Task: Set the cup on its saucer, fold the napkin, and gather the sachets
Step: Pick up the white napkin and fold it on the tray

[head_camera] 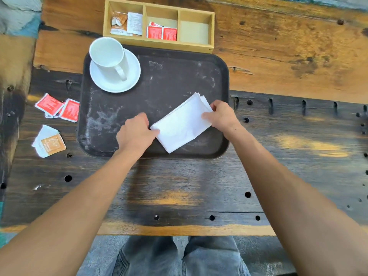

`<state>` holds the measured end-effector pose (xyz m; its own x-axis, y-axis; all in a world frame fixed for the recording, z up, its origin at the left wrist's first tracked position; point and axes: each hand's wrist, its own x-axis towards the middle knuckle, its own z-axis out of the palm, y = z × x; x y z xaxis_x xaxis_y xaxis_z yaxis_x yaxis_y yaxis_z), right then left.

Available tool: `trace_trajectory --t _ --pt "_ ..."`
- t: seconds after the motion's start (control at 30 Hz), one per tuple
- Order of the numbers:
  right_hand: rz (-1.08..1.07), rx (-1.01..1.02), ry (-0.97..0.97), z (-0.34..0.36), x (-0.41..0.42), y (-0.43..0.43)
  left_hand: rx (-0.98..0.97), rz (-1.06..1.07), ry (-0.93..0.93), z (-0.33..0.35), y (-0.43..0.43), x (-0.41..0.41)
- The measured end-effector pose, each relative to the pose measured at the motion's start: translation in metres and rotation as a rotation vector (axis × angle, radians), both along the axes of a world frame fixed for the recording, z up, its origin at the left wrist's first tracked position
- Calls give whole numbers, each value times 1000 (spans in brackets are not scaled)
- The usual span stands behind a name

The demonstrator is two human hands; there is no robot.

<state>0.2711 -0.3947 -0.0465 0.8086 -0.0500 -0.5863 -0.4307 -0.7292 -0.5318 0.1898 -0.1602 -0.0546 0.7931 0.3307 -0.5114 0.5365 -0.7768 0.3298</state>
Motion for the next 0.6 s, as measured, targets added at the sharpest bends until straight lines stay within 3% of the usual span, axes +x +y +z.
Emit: trace_trajectory --t 0.27,0.4,0.47,0.6 --pt "273 -58 -357 17 10 3 -514 -10 -263 14 -15 53" --pt "408 -62 -547 27 -15 24 -793 174 -109 29 -26 80" --pt "445 -82 -602 30 -35 35 -805 260 -31 30 -27 81" --pt "456 -103 -656 27 -74 51 -714 215 -81 24 -17 59"
